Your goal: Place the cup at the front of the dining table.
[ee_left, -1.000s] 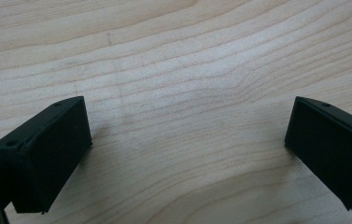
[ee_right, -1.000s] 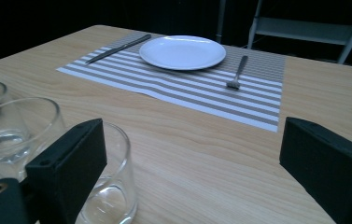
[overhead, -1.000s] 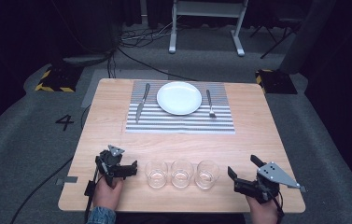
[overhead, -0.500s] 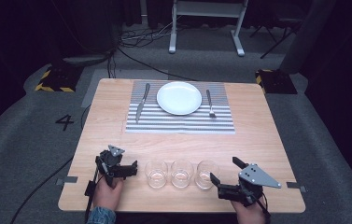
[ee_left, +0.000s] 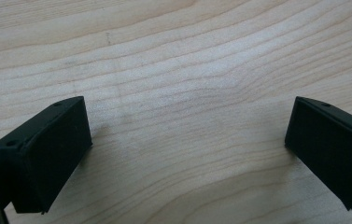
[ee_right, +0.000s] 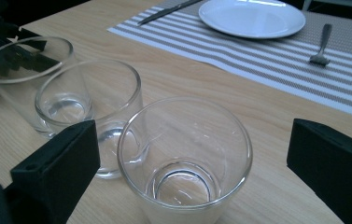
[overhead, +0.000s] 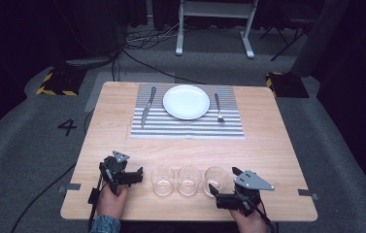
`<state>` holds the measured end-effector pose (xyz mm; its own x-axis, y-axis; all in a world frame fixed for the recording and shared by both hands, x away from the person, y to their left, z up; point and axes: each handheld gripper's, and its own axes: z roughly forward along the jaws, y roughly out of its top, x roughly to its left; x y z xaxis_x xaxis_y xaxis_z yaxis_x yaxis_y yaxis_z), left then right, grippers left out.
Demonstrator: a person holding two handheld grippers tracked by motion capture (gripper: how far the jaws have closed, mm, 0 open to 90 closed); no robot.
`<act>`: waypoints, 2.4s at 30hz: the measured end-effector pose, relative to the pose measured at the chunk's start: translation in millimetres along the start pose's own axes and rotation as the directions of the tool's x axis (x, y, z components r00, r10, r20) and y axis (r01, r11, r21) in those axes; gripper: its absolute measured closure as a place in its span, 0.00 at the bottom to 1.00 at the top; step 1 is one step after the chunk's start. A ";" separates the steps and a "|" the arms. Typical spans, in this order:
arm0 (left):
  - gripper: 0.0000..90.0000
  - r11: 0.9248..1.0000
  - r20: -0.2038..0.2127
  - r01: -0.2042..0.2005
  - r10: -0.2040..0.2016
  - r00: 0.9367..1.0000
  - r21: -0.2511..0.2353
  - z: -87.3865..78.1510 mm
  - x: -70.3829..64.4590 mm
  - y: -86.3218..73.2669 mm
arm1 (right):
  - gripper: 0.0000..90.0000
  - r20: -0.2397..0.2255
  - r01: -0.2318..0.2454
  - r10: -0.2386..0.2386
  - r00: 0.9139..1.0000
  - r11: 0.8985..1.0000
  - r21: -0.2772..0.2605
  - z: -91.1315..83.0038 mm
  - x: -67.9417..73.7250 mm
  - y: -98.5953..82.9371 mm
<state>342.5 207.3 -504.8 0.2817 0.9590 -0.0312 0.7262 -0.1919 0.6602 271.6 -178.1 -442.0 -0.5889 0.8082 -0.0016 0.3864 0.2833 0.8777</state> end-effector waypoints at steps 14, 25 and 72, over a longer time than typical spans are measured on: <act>0.01 1.000 0.000 0.000 0.000 1.000 0.001 0.1 -0.2 0.1 | 0.09 -0.024 -0.024 0.027 0.999 0.992 0.124 31.9 2.6 -13.8; 0.01 1.000 -0.001 -0.001 0.001 1.000 0.001 0.0 -0.1 0.1 | 0.22 -0.041 -0.011 0.018 0.999 0.988 0.156 31.1 -0.7 -10.9; 0.01 1.000 0.002 0.000 0.000 1.000 0.000 0.0 -0.1 0.0 | 0.22 0.012 -0.064 0.064 0.998 0.998 0.028 48.0 -32.0 91.3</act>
<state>342.6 207.2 -504.8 0.2830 0.9585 -0.0332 0.7264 -0.1916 0.6600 359.8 -153.3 -384.8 -0.5542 0.8309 0.0487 0.4434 0.2452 0.8621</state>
